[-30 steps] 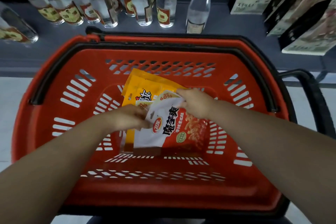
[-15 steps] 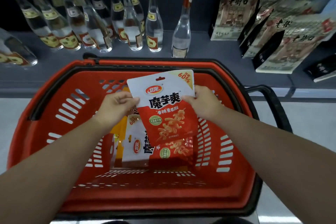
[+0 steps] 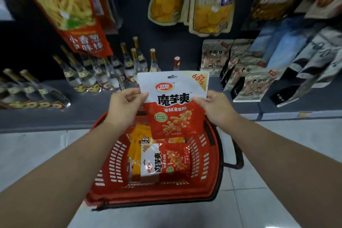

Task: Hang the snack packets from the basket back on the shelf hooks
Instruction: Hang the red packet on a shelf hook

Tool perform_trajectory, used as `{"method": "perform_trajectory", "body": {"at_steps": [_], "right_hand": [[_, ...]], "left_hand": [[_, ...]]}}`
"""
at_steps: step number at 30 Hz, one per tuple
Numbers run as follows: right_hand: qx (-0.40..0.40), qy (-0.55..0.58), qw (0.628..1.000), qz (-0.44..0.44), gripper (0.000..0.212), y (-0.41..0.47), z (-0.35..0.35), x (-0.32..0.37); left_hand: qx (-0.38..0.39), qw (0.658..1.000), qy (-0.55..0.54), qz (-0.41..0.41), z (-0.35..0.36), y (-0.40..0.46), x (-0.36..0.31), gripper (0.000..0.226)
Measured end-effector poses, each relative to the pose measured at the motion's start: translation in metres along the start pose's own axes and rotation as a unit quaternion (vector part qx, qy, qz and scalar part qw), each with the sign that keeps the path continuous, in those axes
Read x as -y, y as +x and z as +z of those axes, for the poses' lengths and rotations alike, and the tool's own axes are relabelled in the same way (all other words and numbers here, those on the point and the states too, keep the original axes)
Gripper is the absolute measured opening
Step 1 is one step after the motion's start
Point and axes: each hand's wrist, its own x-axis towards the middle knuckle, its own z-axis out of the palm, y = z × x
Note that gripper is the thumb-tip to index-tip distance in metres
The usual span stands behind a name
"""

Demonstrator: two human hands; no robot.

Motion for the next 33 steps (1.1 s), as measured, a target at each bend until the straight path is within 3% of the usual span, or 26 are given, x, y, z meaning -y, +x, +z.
{"method": "perform_trajectory", "body": {"at_steps": [7,13,17,24,29,33], "right_hand": [[0.013,0.019,0.999,-0.030,0.009,-0.085,-0.082,0.205],[-0.018,0.021,0.997,-0.073,0.020,-0.158,-0.148,0.373],[-0.041,0.036,0.994,-0.098,0.016,-0.183,-0.183,0.455],[-0.107,0.027,0.979,-0.172,0.022,-0.193,-0.211,0.539],[-0.144,0.051,0.971,-0.185,0.026,-0.175,-0.224,0.564],[-0.174,0.061,0.963,-0.196,0.023,-0.150,-0.246,0.587]], "left_hand": [[0.029,0.999,0.008,0.029,-0.050,-0.030,-0.224,0.012],[0.019,0.998,-0.018,0.053,-0.086,-0.048,-0.416,0.011],[0.037,0.994,-0.047,0.087,-0.101,-0.051,-0.512,0.009],[0.045,0.984,-0.057,0.164,-0.112,-0.028,-0.607,0.016],[0.053,0.983,-0.042,0.171,-0.102,0.000,-0.646,0.001],[0.060,0.980,-0.043,0.183,-0.082,0.025,-0.678,0.004]]}}
